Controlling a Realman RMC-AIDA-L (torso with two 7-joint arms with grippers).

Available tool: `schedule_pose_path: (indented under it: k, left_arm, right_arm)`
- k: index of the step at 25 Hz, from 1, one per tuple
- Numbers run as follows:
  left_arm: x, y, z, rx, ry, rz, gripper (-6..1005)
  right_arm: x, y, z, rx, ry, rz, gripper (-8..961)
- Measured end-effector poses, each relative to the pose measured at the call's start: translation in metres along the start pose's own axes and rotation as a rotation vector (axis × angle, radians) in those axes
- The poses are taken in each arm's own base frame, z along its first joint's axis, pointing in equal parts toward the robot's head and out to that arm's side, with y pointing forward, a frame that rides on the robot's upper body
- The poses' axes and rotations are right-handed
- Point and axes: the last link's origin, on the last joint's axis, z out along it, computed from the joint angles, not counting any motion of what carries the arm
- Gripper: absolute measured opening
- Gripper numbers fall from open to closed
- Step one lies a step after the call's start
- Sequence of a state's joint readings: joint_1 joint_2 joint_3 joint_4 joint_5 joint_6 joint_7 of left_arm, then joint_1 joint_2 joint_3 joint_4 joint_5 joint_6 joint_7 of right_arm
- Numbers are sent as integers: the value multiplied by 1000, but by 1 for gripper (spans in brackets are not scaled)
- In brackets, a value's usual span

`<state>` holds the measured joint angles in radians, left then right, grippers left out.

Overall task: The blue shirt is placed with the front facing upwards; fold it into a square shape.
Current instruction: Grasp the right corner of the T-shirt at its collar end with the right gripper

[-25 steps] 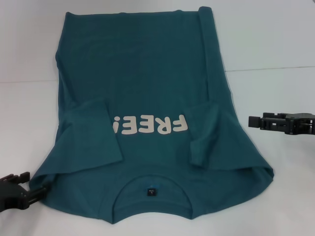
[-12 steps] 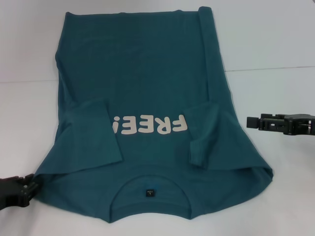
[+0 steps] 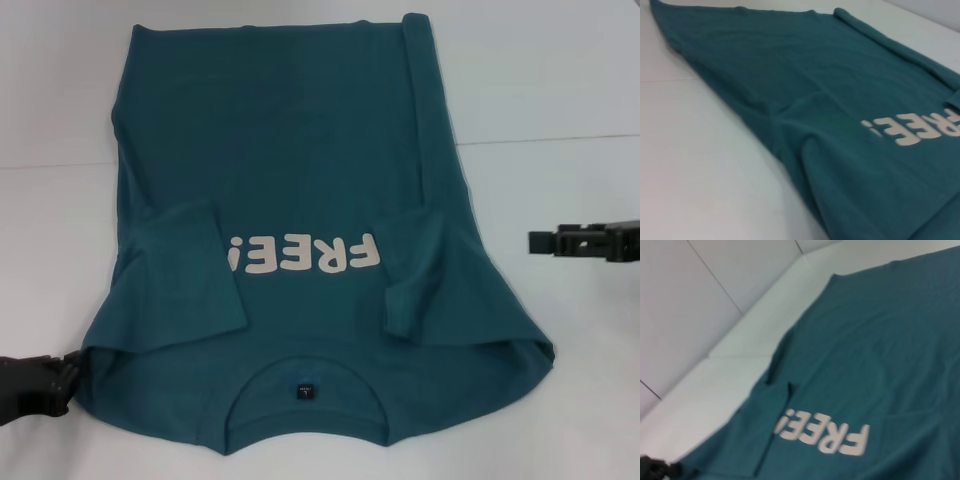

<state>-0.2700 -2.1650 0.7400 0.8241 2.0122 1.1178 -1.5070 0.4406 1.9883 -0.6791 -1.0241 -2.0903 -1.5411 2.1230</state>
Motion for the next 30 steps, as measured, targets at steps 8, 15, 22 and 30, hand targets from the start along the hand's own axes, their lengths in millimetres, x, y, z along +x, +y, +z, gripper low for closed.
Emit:
schedule_pose_path:
  k: [8, 15, 22, 30]
  left_arm:
    - [9, 6, 2, -49, 13, 2, 32]
    - [10, 7, 3, -56, 13, 3, 32]
    - [13, 8, 6, -66, 15, 1, 32]
    - [15, 9, 8, -69, 16, 3, 32]
  right_arm:
    - [-26, 8, -13, 133, 133, -98, 818]
    - [-17, -2, -5, 224, 220, -156, 823]
    - [1, -3, 11, 254, 289, -151, 830]
    - [24, -1, 39, 216, 368, -150, 881]
